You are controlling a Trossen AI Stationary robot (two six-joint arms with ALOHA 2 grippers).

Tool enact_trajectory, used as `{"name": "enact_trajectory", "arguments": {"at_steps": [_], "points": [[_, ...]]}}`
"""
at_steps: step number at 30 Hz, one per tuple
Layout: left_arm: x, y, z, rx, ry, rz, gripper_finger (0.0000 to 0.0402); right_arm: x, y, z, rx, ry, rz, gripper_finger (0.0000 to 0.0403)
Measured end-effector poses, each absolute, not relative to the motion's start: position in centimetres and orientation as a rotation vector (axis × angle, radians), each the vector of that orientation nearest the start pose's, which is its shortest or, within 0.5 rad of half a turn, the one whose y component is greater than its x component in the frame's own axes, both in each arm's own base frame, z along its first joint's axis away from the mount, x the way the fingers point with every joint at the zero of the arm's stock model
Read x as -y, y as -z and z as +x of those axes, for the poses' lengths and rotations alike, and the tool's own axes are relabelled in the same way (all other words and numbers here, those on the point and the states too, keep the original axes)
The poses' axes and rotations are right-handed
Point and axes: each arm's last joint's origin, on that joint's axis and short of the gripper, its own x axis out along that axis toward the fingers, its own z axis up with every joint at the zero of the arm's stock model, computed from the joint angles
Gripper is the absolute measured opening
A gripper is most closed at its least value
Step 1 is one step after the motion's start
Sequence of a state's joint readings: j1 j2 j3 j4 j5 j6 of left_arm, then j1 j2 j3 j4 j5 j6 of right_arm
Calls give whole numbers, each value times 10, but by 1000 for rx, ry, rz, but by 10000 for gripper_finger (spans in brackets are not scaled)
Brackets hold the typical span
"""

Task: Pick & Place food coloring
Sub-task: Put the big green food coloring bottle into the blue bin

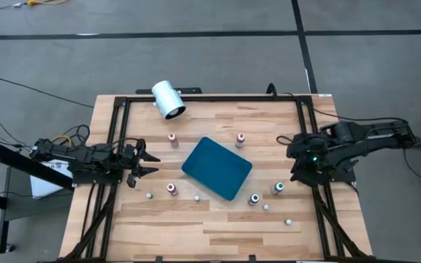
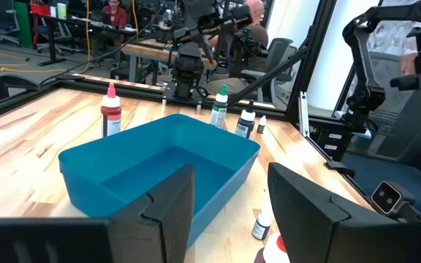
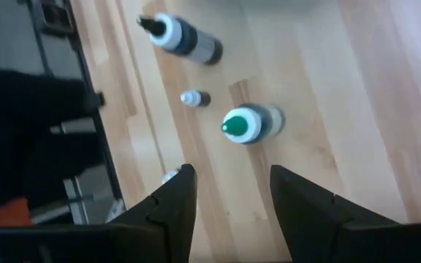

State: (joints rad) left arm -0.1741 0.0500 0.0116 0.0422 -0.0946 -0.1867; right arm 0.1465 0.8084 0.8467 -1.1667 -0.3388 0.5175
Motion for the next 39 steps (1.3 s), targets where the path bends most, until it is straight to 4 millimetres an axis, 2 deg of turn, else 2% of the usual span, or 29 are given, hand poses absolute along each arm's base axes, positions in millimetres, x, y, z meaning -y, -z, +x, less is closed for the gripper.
{"name": "enact_trajectory", "arguments": {"at_steps": [5,11,24,39], "points": [[15,-168,99,-4,80,-187,165,-39,-270,127,-1305,-177,482,164],[15,-167,99,-5,80,-187,165,-57,-266,136,-1308,-222,395,165],[15,-167,99,-8,80,-187,165,-85,-249,148,-1341,-141,187,145],[15,-167,99,-9,80,-186,165,-98,-218,173,-1434,-11,62,141]]}}
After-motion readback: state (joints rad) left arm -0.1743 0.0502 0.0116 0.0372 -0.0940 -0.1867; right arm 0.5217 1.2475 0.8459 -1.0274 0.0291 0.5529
